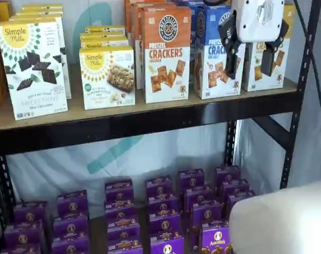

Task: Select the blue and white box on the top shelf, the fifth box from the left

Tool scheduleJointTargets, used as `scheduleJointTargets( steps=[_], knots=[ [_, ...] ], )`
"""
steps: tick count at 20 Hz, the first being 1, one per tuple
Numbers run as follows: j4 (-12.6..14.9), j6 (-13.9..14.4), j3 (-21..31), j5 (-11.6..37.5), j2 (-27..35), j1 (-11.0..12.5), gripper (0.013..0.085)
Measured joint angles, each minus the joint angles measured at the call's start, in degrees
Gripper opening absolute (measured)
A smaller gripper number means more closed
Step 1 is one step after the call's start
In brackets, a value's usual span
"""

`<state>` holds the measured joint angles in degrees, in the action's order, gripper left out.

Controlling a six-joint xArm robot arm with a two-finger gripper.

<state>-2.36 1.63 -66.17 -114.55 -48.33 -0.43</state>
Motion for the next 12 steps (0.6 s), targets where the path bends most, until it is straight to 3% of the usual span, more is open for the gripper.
scheduleJointTargets(
  steps=[3, 5, 12],
  knots=[
    [-2.9, -1.3, -0.2, -0.6, 0.3, 2.7, 0.0850],
    [-3.3, -1.5, -0.1, -0.3, 0.2, 2.9, 0.0850],
    [-0.9, -1.1, 0.5, 1.5, 0.6, 1.4, 0.0850]
  ],
)
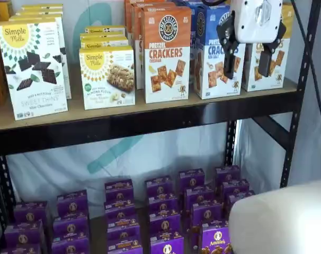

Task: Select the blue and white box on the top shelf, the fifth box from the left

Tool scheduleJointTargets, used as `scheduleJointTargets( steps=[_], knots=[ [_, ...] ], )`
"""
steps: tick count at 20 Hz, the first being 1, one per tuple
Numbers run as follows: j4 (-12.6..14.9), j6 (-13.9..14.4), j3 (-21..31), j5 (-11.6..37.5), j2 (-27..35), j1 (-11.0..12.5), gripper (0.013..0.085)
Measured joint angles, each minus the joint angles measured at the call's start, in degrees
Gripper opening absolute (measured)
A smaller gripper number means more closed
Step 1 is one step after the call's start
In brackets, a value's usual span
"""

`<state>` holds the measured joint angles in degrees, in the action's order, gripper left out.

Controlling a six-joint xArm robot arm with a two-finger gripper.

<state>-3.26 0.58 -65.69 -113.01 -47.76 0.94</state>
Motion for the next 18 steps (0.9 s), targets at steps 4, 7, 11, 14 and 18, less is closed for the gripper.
scheduleJointTargets(
  steps=[4, 7, 11, 14, 18],
  knots=[
    [1.9, -0.9, -0.6, 4.3, 0.4, 0.2, 0.0850],
    [3.2, -1.7, -3.6, 6.6, 2.8, 0.6, 0.0850],
    [3.6, -2.1, -8.1, 7.6, 6.7, 1.0, 0.0850],
    [3.4, -2.3, -10.6, 8.2, 9.3, 1.2, 0.0850],
    [2.8, -2.7, -13.0, 8.8, 12.1, 1.8, 0.0850]
  ],
)
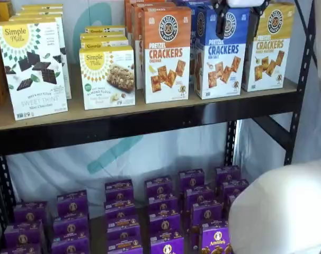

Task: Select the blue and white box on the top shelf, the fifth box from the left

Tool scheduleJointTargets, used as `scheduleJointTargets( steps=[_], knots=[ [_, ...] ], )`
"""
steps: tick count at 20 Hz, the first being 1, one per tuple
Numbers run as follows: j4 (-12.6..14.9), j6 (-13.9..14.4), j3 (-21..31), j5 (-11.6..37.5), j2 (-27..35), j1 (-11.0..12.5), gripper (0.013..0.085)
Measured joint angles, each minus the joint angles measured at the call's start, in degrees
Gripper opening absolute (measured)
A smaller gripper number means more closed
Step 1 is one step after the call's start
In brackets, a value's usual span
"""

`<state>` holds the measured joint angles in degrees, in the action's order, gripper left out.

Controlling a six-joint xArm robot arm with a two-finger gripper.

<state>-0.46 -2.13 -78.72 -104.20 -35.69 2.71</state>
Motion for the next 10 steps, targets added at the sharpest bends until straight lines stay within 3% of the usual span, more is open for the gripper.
scheduleJointTargets(
  steps=[10],
  knots=[
    [-1.1, -1.1, -3.0, 0.6, 3.4, 1.3, 0.0850]
  ],
)
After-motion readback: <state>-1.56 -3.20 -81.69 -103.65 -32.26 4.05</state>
